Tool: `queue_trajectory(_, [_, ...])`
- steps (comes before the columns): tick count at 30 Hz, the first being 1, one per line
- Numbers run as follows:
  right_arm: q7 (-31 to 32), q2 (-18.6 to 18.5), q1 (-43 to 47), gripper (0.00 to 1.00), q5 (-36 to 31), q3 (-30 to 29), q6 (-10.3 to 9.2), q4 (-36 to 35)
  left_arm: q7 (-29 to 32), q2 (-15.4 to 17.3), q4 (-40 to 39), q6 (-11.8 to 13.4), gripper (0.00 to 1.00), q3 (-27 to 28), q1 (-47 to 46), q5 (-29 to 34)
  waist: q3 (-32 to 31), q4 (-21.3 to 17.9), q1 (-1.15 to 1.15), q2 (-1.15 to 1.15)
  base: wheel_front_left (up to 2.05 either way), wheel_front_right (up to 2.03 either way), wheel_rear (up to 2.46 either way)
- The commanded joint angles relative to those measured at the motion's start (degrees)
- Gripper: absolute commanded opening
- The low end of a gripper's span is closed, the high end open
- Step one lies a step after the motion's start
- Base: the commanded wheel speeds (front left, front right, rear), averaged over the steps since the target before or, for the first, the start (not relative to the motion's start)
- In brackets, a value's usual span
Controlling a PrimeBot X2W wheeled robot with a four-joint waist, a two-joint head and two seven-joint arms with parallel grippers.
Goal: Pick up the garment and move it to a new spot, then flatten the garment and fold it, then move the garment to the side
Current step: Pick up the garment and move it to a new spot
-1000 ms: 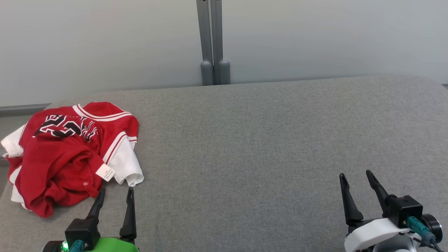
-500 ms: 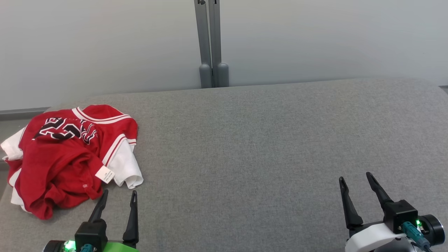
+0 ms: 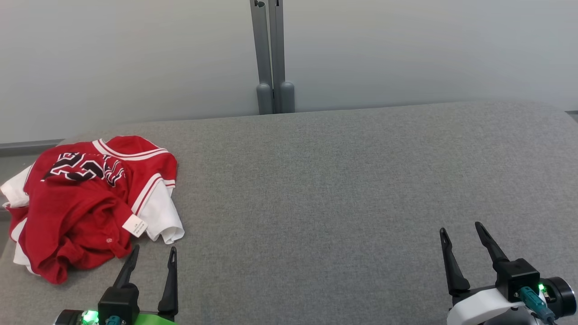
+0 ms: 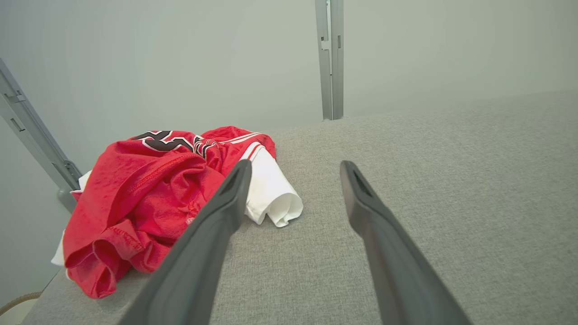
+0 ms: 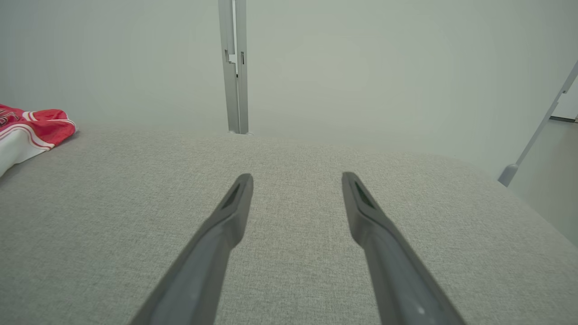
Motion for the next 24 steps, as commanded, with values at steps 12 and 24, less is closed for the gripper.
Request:
queue_trajectory(12, [-0.20,0.39,0.73,1.00,-0.20,-0.35,0.02,0.11,-0.17,0.40,0.15,-0.41,1.00,0.37,0.13,0.53,0.28,-0.16,0.00,0.00,0.00,0.00,0.00])
queue_trajectory(24, [-0.19,0.71,0.20,1.00,0.62,0.77,0.01,-0.53,-0.11,0.72,0.91,-0.45,1.00,0.54,-1.21,-0.07,0.89,12.73,0.00,0.00,0.00,0.00,0.00])
